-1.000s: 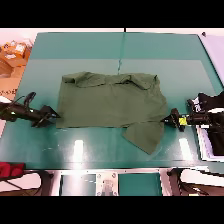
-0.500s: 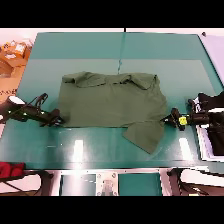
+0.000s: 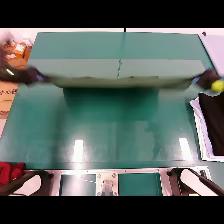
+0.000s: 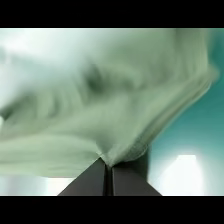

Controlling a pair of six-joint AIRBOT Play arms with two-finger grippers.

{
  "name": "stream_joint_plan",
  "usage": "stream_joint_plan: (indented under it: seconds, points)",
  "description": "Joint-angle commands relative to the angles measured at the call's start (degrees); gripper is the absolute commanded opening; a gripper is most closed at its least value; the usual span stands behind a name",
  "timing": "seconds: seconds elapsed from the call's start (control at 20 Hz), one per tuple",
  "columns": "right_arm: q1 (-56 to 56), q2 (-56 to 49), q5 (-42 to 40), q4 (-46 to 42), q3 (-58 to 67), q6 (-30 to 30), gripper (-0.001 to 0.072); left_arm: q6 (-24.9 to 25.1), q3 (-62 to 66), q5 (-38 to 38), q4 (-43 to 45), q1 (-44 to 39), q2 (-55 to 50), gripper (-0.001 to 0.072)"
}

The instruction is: Fold the shirts.

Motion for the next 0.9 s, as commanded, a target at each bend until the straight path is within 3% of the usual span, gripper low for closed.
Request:
stream_joint_plan:
  seconds: [0.0,0.2,0.35,0.65,0.85]
  points:
    - [0.0,12.8,-1.5,1.7,18.1,2.1,0.0022,-0.3,18.6,2.9,-4.0,-0.1,10.0,0.002]
    - [0.0,22.3,-14.9,0.3,32.1,5.7,0.0022,-0.3,36.1,6.6,-3.9,-0.1,16.4,0.0021]
    - [0.0,24.9,-18.0,-3.0,37.3,8.7,0.0022,-2.6,43.3,6.8,-3.9,-0.1,16.7,0.0021]
    - [0.0,19.0,-12.0,-5.8,36.2,11.8,0.0022,-4.7,33.4,6.9,-2.5,-0.1,13.3,0.0021]
    - [1.8,10.3,-10.4,-3.2,23.5,10.3,0.0022,0.7,22.3,4.5,-9.2,-0.3,3.1,0.0021]
